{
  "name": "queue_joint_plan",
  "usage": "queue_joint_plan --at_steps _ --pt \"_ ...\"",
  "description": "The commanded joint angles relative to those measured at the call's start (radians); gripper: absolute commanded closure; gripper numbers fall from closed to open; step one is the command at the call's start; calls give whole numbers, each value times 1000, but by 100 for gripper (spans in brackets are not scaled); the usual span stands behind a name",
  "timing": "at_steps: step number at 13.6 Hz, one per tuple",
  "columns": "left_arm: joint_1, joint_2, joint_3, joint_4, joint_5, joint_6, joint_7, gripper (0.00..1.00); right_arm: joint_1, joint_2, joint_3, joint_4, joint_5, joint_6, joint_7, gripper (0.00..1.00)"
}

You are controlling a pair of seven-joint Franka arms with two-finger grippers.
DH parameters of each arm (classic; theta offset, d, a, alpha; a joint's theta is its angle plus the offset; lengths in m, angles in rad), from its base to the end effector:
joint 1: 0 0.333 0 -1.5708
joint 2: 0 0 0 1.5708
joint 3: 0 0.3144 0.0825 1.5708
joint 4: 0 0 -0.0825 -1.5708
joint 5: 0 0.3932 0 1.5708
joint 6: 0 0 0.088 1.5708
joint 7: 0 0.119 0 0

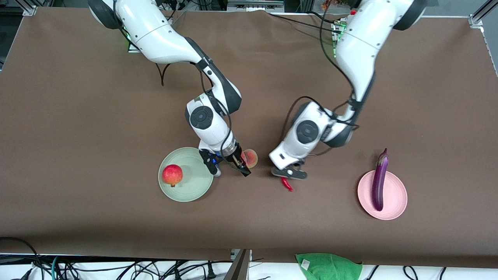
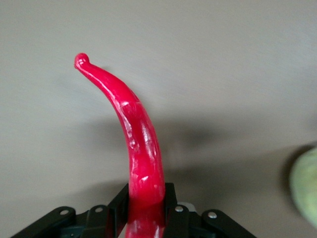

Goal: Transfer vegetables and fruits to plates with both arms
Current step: 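Carry the chili to the pink plate while the right gripper grasps the peach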

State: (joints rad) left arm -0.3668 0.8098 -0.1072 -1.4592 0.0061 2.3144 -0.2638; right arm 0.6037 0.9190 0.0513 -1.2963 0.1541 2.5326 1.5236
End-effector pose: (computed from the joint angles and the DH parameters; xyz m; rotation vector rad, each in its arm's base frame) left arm 0.6577 -0.3226 0.1882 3.0440 -0.2735 0.0310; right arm 0.6290 0.4691 0.2028 -2.4468 1.3491 -0.0259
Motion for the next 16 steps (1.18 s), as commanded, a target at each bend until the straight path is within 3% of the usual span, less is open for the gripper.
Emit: queue_joint_plan --at_steps 1,5,6,9,10,12,13,15,16 --pt "115 -89 -11 -18 9 -116 191 100 25 53 5 18 30 18 49 0" --pt "192 -115 67 -16 15 -148 380 100 27 69 5 9 36 38 41 4" --pt "200 -113 104 -20 17 -147 437 100 27 67 5 9 35 40 30 18" --pt "238 -104 161 -21 11 -144 549 100 -11 48 7 15 39 37 26 95" --pt "252 -103 162 -21 11 -142 552 100 -37 41 21 17 41 25 26 100" --pt "256 -89 167 -21 9 -136 552 100 -120 -1 79 17 44 -53 -29 100" --pt "256 -80 175 -20 9 -135 552 82 -154 -21 93 17 45 -104 -86 100" --pt "262 -72 176 -20 2 -133 552 4 -237 -77 116 18 44 -248 -234 100" --pt "266 -74 178 -18 -18 -135 551 0 -270 -104 114 18 38 -334 -346 100"
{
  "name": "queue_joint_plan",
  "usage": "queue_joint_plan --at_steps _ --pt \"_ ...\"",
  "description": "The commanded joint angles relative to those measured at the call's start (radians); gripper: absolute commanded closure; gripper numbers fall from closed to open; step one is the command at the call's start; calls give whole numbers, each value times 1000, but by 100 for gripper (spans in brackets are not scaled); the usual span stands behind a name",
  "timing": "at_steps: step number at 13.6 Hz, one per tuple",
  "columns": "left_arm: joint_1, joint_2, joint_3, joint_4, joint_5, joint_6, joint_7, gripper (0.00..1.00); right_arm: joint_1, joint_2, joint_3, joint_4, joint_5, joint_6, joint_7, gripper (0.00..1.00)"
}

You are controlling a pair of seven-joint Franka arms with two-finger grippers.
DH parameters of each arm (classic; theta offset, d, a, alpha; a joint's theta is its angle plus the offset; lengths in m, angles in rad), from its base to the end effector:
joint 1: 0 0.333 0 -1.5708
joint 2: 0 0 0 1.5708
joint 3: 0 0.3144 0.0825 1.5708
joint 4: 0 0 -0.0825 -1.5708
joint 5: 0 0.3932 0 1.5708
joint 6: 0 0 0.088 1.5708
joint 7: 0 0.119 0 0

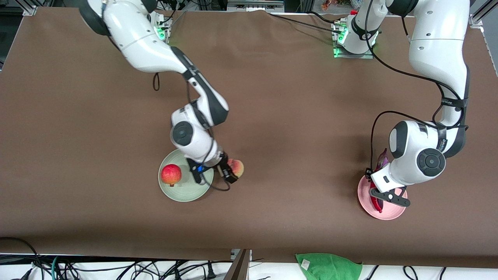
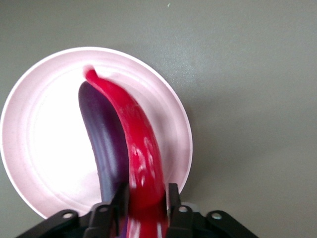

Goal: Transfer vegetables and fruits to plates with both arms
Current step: 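Release the chili on the pink plate while the right gripper places the peach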

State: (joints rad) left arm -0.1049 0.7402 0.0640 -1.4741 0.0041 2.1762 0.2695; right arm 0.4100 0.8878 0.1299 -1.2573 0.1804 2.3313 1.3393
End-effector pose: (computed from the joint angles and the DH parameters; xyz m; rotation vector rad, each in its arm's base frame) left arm 0.7196 -0.0363 0.2182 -3.0569 0.5070 0.0648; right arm 0.6802 0.3822 0.2270 -2.5182 1.3256 0.1146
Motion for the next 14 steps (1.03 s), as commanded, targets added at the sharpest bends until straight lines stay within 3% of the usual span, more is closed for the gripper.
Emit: queue_joint_plan --at_steps 1,4,6,9,10,12,14 --pt "4 -4 7 -3 -30 2 16 0 -101 -88 33 -20 13 -203 -281 100" --pt "7 -10 11 1 -36 -4 16 0 -120 -102 10 -33 10 -286 -394 100" --pt "10 -44 20 2 -109 -7 7 0 -125 -96 4 -72 7 -287 -397 0" --pt "22 -138 43 -3 -145 -30 8 0 -131 -105 -12 -82 -15 -302 -407 0" --pt "21 -180 54 0 -142 -89 8 0 -128 -118 -13 -71 -62 -328 -416 0" --pt "27 -272 62 -2 -139 -168 5 0 -120 -163 -10 -65 -133 -366 -414 0" --pt "47 -352 65 0 -139 -205 4 0 -118 -231 -12 -65 -136 -389 -413 0"
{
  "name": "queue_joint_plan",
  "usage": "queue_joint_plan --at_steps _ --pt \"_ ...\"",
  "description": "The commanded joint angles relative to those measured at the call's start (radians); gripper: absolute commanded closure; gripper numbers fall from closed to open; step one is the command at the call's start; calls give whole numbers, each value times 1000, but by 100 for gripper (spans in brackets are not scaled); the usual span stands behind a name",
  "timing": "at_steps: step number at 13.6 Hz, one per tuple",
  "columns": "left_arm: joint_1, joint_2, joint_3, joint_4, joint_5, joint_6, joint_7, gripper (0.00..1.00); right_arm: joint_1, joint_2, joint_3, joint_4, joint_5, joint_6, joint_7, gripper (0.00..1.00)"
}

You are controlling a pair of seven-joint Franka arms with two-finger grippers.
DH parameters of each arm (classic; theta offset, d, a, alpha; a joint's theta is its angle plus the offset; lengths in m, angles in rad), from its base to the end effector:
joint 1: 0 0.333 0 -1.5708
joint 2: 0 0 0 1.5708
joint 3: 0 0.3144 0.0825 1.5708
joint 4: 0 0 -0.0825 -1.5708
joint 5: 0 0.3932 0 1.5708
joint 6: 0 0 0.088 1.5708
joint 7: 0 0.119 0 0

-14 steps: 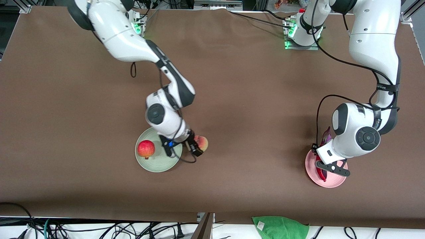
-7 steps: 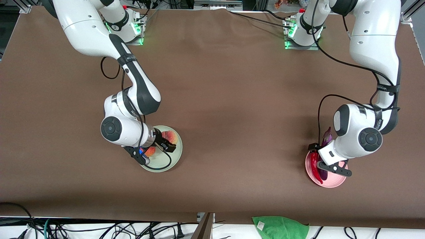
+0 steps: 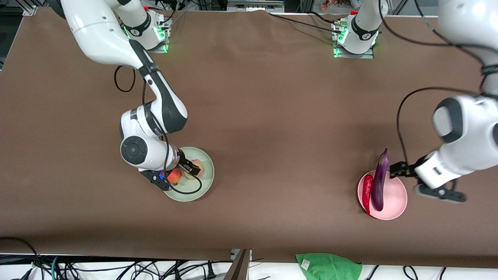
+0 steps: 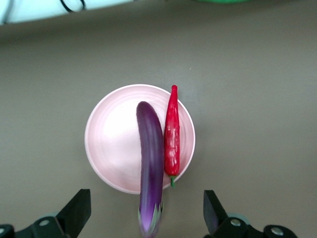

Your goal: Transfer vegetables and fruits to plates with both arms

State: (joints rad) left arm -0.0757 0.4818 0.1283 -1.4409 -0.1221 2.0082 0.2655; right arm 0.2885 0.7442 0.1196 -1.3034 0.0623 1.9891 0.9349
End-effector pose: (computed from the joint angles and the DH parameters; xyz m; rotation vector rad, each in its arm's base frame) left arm 0.7141 0.0143 0.4065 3.0856 -0.2835 0.1506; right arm 0.6868 0.2811 0.2806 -2.9317 0.8795 0.1962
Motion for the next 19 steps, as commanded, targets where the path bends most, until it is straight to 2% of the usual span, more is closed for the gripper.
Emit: queue_joint_plan --at_steps 1,4,6,7,9,11,12,15,19 --pt "24 -123 2 -36 -10 -46 8 0 -6 -127 -5 -19 -13 -73 -16 0" --pt "39 -195 23 -38 -7 -182 6 0 -15 -242 -11 -20 -59 -185 -107 0" --pt "37 -238 30 -36 31 -245 5 0 -28 -339 -41 -30 -44 -301 -296 0" --pt "34 -261 25 -33 74 -281 -3 0 -29 -392 -76 -48 -29 -361 -376 0" --pt "30 -301 14 -33 104 -356 -84 0 -32 -536 -170 -173 31 -411 -543 0" --pt "21 -339 -13 -33 105 -431 -182 0 -31 -679 -245 -325 36 -411 -715 0" --pt "22 -359 -31 -35 104 -466 -210 0 -31 -710 -273 -350 33 -420 -776 0" --pt "36 -371 -44 -44 93 -500 -194 0 -31 -711 -316 -353 22 -423 -864 0" --pt "36 -339 -44 -32 96 -497 -190 0 -43 -678 -334 -311 16 -421 -866 0"
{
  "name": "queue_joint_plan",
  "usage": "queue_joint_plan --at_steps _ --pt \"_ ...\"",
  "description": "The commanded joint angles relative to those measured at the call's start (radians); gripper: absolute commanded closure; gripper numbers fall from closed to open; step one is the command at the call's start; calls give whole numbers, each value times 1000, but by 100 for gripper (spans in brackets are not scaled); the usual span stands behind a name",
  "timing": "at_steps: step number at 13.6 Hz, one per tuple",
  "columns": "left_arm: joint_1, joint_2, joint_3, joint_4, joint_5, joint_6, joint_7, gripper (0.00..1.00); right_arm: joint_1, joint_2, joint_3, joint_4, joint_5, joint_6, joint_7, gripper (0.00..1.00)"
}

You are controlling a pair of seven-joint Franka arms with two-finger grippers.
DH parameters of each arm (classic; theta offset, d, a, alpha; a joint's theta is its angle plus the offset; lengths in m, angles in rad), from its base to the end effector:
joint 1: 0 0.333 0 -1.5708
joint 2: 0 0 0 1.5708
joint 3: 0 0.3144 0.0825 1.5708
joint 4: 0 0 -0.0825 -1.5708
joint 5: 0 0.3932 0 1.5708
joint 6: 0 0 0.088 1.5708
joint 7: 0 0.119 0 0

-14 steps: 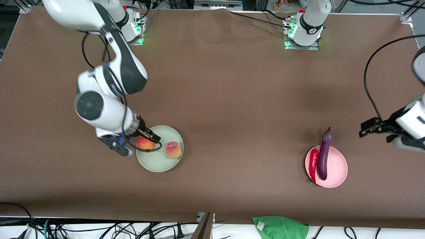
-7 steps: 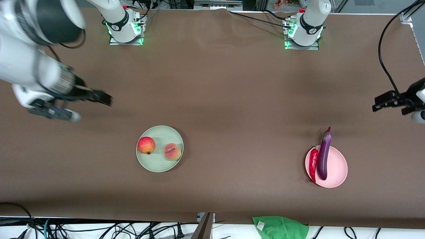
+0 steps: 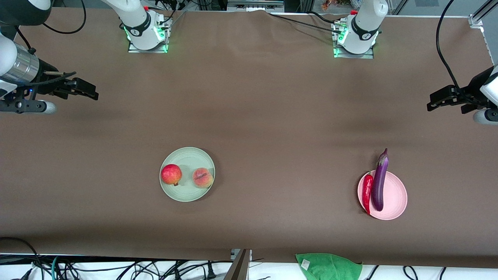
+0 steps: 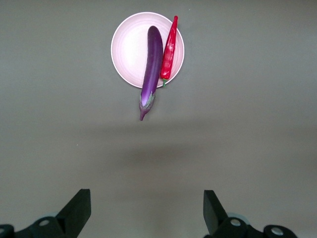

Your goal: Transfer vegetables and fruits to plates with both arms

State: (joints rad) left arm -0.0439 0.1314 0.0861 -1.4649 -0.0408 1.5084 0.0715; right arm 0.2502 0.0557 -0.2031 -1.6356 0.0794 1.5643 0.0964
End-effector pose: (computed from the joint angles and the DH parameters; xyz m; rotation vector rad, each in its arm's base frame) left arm 0.5951 0.0168 0.5804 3.1040 -0.0470 -0.1330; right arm 0.5710 0.0390 0.5487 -3.0751 0.0833 0.2008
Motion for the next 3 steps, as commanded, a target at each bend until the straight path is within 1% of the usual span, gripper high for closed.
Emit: queue_joint_plan --at_steps 1,3 --pt "6 14 -2 -6 10 3 1 0 3 13 -10 39 -18 2 -29 0" --pt "7 17 0 -6 9 3 -10 0 6 15 -7 59 -47 -10 -29 0"
